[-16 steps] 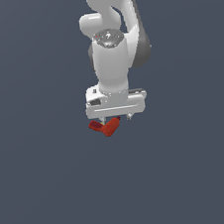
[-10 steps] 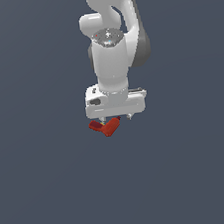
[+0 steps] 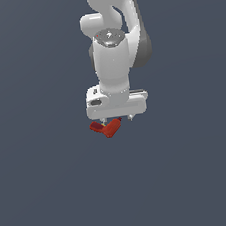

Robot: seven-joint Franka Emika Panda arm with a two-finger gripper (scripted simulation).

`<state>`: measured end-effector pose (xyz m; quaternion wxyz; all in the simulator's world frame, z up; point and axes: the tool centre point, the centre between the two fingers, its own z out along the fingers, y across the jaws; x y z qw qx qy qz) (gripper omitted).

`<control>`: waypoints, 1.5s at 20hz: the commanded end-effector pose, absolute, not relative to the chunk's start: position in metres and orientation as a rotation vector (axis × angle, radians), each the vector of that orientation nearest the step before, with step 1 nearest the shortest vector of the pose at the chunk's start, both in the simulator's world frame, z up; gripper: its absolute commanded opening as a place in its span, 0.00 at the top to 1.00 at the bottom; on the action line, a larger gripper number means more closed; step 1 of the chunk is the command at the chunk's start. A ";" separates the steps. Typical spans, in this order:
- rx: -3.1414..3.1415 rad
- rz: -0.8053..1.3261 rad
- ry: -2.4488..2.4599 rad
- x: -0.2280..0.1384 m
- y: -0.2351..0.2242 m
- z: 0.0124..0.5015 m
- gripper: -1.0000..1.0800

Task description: Pick up the object and move it to a goal position.

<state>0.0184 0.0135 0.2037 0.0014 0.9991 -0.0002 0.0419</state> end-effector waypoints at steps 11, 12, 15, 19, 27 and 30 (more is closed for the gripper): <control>3.061 0.105 -0.153 0.008 0.015 0.180 0.00; 3.051 0.103 -0.172 0.007 0.015 0.177 0.00; 3.017 0.100 -0.231 0.002 0.016 0.168 0.00; 2.970 0.102 -0.307 -0.004 0.017 0.155 0.00; 2.875 0.124 -0.445 -0.016 0.018 0.133 0.00; 2.839 0.138 -0.493 -0.021 0.019 0.125 0.00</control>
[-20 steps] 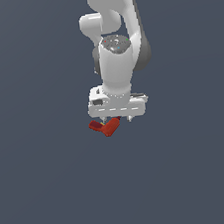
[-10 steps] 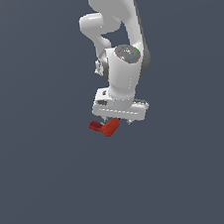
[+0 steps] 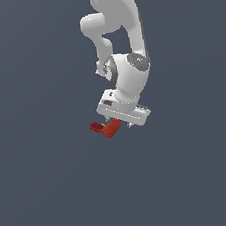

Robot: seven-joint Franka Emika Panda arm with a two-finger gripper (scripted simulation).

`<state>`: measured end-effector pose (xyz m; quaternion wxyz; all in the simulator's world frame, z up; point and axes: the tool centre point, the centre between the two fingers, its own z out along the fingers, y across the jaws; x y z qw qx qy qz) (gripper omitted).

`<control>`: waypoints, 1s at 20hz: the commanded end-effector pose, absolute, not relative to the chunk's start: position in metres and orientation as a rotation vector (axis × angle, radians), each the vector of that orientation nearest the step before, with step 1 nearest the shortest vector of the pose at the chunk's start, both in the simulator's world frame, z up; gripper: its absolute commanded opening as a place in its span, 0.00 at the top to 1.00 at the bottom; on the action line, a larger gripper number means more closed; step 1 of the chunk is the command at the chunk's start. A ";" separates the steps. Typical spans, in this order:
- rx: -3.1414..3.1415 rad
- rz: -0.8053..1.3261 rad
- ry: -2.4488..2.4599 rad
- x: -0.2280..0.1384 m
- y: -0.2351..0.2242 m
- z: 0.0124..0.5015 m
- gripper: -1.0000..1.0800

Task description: Pick up the object and move it to a goal position.

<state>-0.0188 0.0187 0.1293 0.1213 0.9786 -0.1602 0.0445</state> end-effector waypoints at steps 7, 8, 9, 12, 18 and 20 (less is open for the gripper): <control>2.757 0.181 -0.596 -0.032 0.020 0.109 0.00; 2.745 0.188 -0.610 -0.034 0.020 0.106 0.00; 2.734 0.196 -0.623 -0.036 0.020 0.104 0.00; 2.701 0.219 -0.663 -0.041 0.021 0.098 0.00; 2.636 0.272 -0.739 -0.051 0.022 0.086 0.00; 2.616 0.291 -0.763 -0.054 0.022 0.082 0.00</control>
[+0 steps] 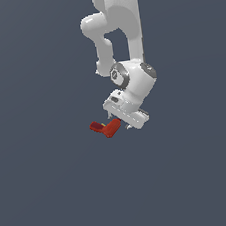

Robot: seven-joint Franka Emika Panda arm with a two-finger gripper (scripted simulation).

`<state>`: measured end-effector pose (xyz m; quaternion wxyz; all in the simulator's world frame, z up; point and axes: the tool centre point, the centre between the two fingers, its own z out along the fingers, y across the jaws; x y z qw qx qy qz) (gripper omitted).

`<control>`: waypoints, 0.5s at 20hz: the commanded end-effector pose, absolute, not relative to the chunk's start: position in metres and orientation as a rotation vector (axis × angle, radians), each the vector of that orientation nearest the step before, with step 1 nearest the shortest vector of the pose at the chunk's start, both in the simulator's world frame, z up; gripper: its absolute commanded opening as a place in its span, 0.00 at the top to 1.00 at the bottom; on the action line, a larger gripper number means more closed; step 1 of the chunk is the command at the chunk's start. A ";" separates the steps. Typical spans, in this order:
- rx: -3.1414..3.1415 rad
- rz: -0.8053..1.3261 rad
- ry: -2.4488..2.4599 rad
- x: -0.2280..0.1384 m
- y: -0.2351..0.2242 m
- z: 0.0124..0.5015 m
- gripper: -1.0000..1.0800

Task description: Pick up the object and move it to a goal position.

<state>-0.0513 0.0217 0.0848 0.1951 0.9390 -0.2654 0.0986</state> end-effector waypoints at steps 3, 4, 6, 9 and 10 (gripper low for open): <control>2.586 0.321 -0.798 -0.059 0.022 0.077 0.00; 2.576 0.332 -0.809 -0.061 0.022 0.075 0.00; 2.557 0.352 -0.831 -0.064 0.022 0.072 0.00; 2.529 0.384 -0.864 -0.069 0.023 0.067 0.00; 2.520 0.395 -0.875 -0.071 0.023 0.065 0.00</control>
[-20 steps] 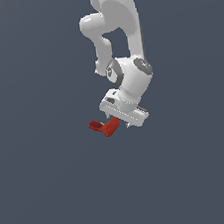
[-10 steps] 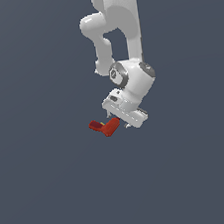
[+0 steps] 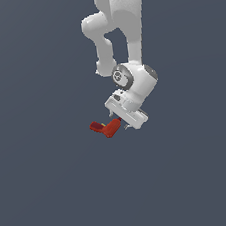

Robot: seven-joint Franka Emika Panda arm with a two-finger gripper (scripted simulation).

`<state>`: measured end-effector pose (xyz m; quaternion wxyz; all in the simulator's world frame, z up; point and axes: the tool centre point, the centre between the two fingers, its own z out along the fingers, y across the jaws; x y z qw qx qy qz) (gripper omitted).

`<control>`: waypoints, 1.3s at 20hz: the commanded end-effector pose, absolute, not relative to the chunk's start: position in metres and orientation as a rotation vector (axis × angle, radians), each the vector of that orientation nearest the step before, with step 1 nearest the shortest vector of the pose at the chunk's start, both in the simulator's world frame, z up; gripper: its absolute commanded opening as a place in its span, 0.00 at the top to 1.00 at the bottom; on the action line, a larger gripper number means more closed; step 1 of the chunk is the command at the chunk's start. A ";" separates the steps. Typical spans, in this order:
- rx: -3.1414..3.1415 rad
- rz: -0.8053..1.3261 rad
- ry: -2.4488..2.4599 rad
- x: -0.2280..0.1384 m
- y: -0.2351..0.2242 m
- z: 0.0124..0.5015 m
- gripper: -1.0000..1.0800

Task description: Pick up the object and move it to a goal position.

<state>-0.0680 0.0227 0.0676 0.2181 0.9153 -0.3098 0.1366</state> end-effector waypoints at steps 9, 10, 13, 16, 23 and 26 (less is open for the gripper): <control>2.459 0.475 -0.949 -0.083 0.023 0.055 0.00; 2.455 0.481 -0.954 -0.084 0.023 0.055 0.00; 2.445 0.496 -0.968 -0.086 0.023 0.053 0.00; 2.438 0.505 -0.976 -0.087 0.023 0.052 0.00; 2.436 0.508 -0.978 -0.088 0.023 0.051 0.00; 2.436 0.509 -0.979 -0.087 0.019 0.045 0.00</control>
